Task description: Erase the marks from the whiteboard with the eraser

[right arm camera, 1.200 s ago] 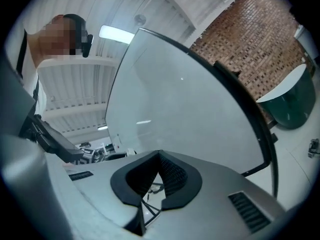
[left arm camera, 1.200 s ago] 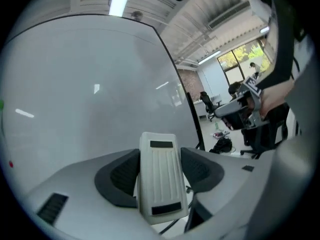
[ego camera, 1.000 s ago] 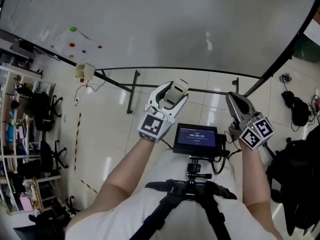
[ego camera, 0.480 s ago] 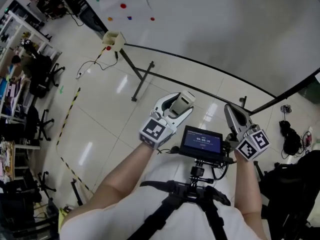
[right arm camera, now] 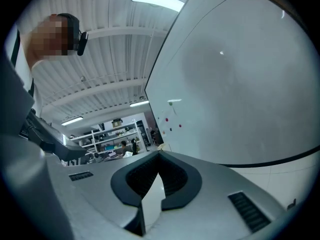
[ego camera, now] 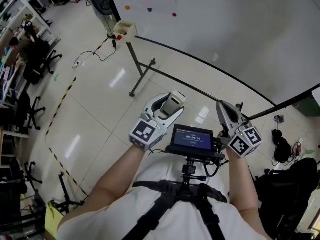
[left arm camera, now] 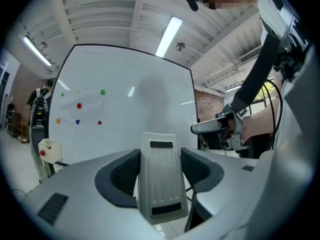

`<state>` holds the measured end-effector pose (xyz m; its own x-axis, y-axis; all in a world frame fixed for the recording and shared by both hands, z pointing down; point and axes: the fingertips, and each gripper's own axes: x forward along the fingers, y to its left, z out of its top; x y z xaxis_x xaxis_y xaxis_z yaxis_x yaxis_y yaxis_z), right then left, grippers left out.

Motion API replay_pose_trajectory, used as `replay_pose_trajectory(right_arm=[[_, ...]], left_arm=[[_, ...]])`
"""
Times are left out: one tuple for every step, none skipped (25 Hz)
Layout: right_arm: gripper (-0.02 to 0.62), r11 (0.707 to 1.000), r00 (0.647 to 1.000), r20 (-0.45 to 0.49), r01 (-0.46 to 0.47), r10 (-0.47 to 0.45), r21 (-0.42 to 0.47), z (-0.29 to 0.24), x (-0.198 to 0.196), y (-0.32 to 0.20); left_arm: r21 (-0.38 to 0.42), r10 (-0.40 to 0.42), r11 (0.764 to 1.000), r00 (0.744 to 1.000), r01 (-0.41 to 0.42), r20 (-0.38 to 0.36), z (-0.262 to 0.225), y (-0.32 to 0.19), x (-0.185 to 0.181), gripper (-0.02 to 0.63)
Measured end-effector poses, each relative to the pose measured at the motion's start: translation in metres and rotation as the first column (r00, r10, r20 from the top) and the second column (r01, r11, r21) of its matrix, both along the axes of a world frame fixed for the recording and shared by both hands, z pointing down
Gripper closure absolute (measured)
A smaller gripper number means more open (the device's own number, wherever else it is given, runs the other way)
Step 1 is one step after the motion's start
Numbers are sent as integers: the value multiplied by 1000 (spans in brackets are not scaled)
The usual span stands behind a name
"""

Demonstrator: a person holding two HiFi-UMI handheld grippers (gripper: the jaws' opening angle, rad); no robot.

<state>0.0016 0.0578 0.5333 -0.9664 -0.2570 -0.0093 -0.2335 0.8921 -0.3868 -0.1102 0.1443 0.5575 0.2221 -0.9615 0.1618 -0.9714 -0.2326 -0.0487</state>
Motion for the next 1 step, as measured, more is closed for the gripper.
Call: replay_pose_trajectory(right_arm=[[581,1000,1000,3,10,-10,-1,-3,2,0]], left_arm=[[3,-10,1000,1000,10,-2,-4,1,3,310]])
